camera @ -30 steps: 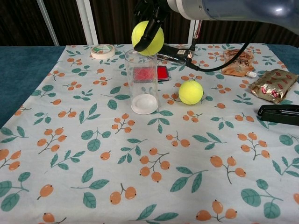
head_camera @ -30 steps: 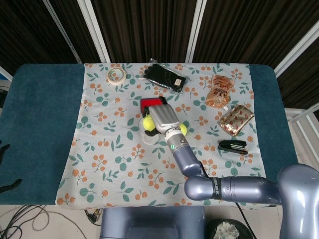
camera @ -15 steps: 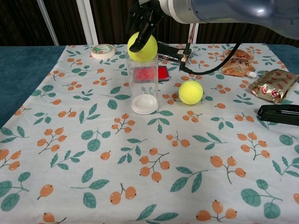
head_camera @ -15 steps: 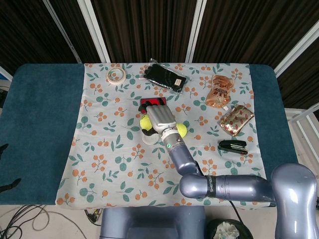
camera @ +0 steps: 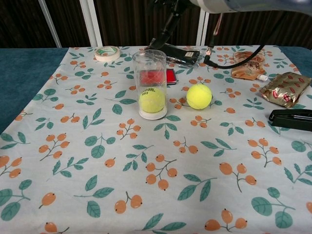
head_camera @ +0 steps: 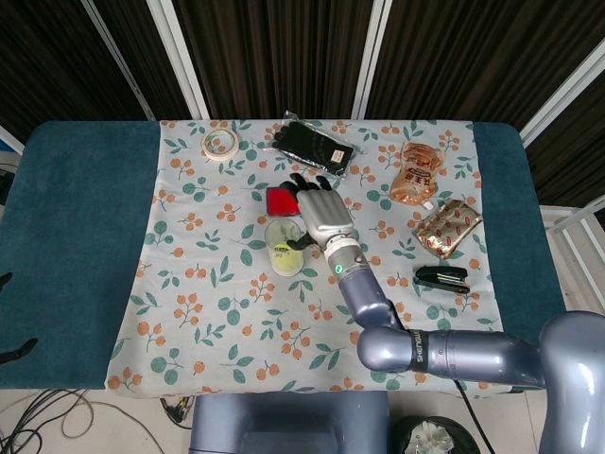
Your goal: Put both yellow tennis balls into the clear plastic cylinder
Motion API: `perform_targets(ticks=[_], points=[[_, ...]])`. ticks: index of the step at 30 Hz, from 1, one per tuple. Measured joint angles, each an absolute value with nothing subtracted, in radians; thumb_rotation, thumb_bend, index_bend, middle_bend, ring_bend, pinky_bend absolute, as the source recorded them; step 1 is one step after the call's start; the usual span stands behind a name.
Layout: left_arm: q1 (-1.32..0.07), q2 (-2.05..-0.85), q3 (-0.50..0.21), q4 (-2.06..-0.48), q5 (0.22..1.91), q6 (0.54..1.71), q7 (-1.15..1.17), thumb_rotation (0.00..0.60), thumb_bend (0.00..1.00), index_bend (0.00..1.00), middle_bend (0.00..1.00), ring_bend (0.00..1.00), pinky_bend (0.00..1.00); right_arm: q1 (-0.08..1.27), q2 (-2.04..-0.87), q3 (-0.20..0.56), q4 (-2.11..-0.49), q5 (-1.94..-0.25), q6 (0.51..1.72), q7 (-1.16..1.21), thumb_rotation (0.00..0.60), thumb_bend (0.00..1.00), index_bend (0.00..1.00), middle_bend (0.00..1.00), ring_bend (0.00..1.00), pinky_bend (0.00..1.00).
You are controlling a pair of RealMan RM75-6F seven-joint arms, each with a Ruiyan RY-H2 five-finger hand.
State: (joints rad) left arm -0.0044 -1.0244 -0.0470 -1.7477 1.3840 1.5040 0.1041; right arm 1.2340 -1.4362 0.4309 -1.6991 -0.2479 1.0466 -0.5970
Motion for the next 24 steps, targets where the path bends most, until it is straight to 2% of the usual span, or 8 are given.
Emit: perform_targets(ticks=[10, 15, 24], points=[[-0.003, -1.029, -0.047, -1.75, 1.384, 1.51, 0.118, 0.6, 0.04, 0.13, 0.0, 0.0, 0.03, 1.138, -1.375, 0.368, -1.682, -0.327, 1.014, -0.527, 0.6, 0.25, 0.18, 0.08, 0.18, 0.0], [-0.003, -1.032, -0.049, -1.751, 1.378, 1.51, 0.131, 0.6, 0.04, 0.13, 0.0, 0.0, 0.03, 1.067, -1.36, 0.294, -1.679, -0.393, 0.983, -0.483, 0.6, 0.25, 0.18, 0.08, 0.18, 0.0], [-0.006, -1.04, -0.046, -1.75, 1.38, 1.508, 0.148, 0.6, 0.04, 0.13, 0.0, 0.0, 0.03, 0.97, -1.424, 0.212, -1.578, -0.536, 0.941, -0.367, 0.6, 0.25, 0.18, 0.08, 0.2, 0.0]])
